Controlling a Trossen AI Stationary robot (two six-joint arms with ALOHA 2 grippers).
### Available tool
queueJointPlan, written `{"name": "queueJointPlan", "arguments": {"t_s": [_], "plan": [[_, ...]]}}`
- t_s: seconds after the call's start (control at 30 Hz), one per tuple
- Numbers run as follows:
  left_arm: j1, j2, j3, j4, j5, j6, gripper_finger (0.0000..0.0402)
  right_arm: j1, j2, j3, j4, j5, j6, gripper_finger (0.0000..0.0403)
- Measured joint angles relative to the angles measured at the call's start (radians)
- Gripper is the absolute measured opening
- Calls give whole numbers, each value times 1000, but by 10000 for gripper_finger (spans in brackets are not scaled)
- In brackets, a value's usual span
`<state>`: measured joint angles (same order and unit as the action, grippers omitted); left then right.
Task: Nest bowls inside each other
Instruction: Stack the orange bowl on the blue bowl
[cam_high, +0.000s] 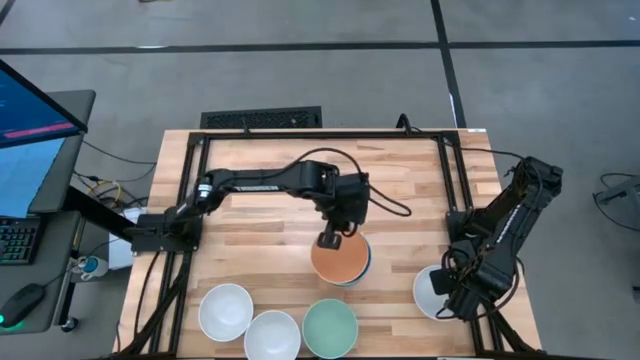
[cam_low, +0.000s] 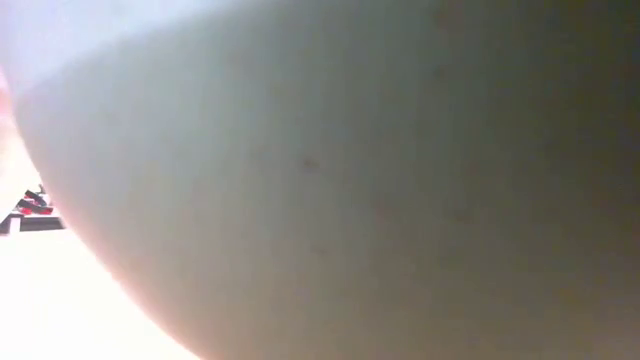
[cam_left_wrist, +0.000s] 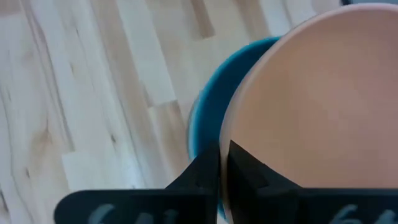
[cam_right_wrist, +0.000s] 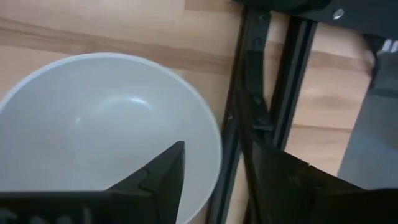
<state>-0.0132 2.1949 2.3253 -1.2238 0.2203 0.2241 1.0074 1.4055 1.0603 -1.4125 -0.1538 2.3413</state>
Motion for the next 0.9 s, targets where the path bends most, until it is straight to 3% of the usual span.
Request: {"name": "queueJointPlan", "arguments": {"t_s": [0.5, 0.7, 0.9], "plan": [[22, -3, -2, 6, -13, 30, 28, -28, 0, -3, 37, -1, -12, 218], [-7, -12, 26, 72, 37, 35, 78, -28, 0, -3, 34, -3, -18, 234], [-13, -7, 25, -18, 36, 44, 131, -28, 0, -3, 13, -6, -19, 235]]}}
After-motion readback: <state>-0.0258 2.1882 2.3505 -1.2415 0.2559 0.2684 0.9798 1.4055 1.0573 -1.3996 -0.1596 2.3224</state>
